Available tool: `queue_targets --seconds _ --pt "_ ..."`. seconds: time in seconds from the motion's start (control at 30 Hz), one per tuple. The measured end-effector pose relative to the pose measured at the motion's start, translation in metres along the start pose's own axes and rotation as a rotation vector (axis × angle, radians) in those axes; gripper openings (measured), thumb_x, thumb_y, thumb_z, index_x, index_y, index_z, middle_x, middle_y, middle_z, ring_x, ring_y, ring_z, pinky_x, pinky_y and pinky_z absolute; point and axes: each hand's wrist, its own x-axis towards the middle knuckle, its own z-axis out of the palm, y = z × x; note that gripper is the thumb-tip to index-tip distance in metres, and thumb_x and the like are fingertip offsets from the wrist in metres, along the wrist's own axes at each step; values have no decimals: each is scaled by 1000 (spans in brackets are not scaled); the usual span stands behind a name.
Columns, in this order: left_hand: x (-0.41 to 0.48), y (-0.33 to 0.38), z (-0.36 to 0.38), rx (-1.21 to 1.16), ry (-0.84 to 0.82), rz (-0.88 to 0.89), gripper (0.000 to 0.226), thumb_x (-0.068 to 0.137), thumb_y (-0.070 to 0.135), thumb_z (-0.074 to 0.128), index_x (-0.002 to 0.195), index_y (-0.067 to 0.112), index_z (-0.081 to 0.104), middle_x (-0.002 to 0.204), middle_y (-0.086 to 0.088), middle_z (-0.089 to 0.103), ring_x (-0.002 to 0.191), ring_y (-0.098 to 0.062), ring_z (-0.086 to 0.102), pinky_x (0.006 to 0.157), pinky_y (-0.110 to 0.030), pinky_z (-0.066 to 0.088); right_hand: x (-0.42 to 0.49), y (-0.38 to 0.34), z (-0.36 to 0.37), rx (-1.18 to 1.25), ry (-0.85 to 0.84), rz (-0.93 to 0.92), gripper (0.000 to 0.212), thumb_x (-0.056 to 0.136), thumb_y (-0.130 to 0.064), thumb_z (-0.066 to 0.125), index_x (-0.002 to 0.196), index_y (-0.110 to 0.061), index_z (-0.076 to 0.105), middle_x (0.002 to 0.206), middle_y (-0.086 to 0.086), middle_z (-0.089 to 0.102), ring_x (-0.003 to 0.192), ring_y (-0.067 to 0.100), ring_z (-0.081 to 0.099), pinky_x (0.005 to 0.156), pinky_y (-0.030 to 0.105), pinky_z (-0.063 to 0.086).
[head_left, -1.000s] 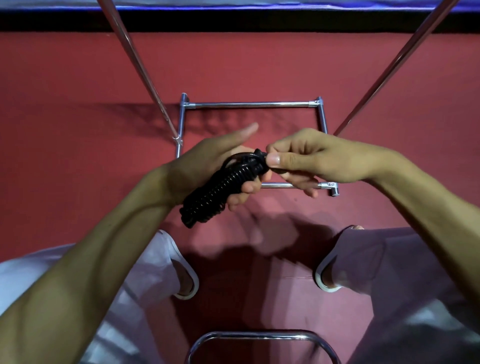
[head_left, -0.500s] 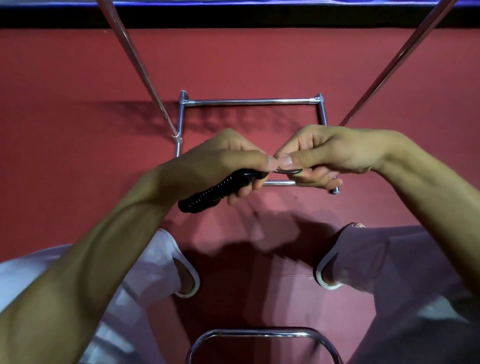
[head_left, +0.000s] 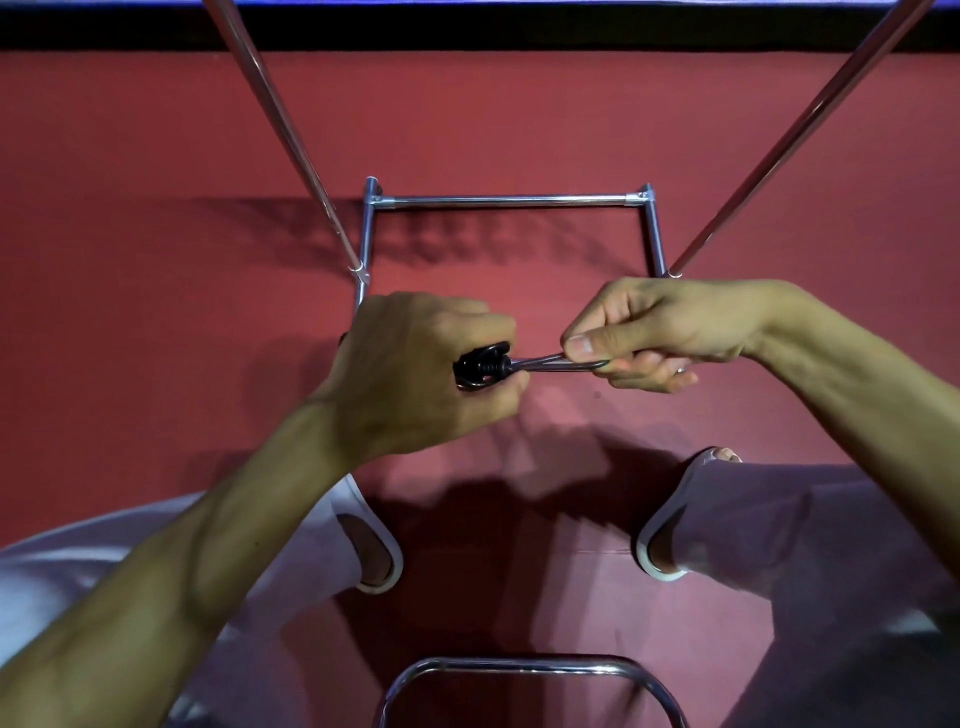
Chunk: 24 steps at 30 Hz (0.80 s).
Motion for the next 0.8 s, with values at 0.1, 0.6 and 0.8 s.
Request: queue_targets --seconds 0.1,0.6,0.8 --pt "1 -3 6 -15 -4 -58 35 83 52 58 75 17 59 65 3 55 60 -23 52 53 -36 41 0 0 -1 -56 63 -28 44 103 -27 56 65 -9 45 50 5 29 38 15 25 38 24 37" --pt "67 47 -29 -982 369 -369 13 87 0 72 76 7 74 65 0 67 59 -7 57 60 -22 47 -34 -74 23 28 921 -676 6 88 5 72 85 5 68 65 14 68 54 18 64 59 27 58" --pt "117 93 -60 -970 444 -282 7 86 1 76 84 7 73 77 -7 73 70 -8 65 67 -20 50 -99 -91 15 136 922 -692 7 88 -2 71 93 3 68 87 23 65 72 21 66 73 31 60"
